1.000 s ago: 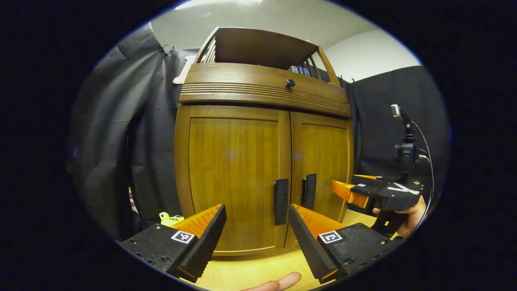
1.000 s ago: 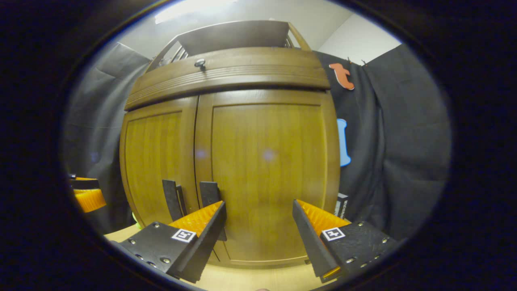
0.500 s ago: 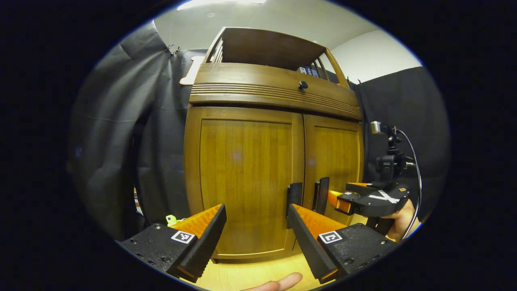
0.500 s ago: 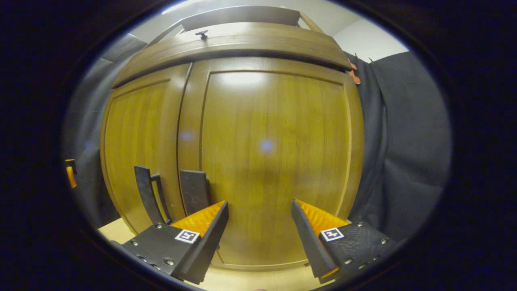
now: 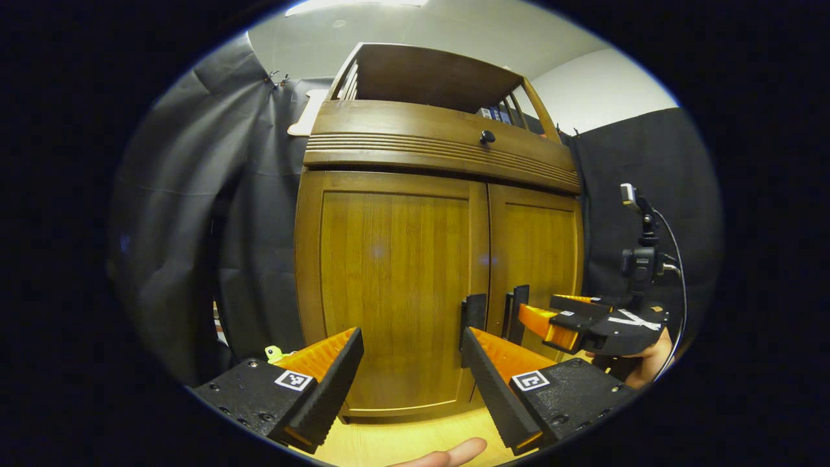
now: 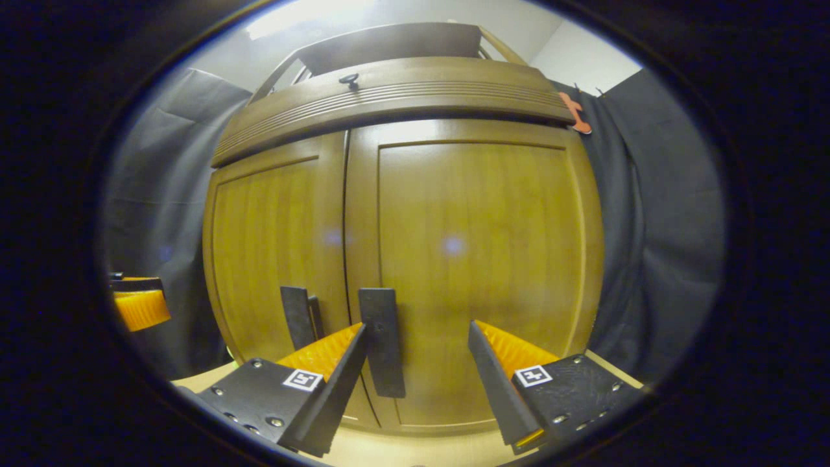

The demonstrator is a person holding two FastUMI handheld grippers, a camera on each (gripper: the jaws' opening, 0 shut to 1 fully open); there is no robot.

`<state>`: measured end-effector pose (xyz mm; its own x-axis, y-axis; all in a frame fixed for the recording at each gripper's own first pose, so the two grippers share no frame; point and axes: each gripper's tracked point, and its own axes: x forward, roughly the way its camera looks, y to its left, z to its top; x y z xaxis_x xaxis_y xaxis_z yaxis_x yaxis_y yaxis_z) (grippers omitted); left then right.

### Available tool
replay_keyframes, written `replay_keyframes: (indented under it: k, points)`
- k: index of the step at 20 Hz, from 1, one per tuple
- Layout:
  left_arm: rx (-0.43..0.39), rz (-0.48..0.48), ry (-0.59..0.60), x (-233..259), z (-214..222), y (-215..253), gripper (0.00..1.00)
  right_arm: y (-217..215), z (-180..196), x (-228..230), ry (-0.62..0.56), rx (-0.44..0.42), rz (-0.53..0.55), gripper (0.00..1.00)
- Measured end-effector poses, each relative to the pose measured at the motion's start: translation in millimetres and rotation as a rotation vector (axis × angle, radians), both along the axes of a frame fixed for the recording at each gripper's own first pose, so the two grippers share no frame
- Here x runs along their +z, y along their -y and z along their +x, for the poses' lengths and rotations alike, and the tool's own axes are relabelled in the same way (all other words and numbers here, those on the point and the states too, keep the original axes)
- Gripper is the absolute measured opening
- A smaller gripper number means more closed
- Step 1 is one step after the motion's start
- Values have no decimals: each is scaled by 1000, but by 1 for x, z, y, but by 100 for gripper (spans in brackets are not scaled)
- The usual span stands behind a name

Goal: Open the right door of the double-door shoe cabinet with the right hand, and open the left door with the left hand.

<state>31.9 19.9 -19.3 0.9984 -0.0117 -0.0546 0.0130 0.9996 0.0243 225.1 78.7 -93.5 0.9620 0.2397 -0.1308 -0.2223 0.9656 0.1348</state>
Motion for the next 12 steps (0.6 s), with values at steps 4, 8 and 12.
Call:
replay_keyframes:
  k: [4, 8, 12]
  points:
    - [-2, -2, -5, -2, 2, 0, 92, -22, 27, -8, -53, 10, -24, 83]
    - [5, -10, -19, -6, 7, -4, 92, -42, 18, -1, -33, 68, -67, 29]
    - [21, -9, -23, -6, 9, -10, 96, -44, 12, 1, -57, 99, -31, 25]
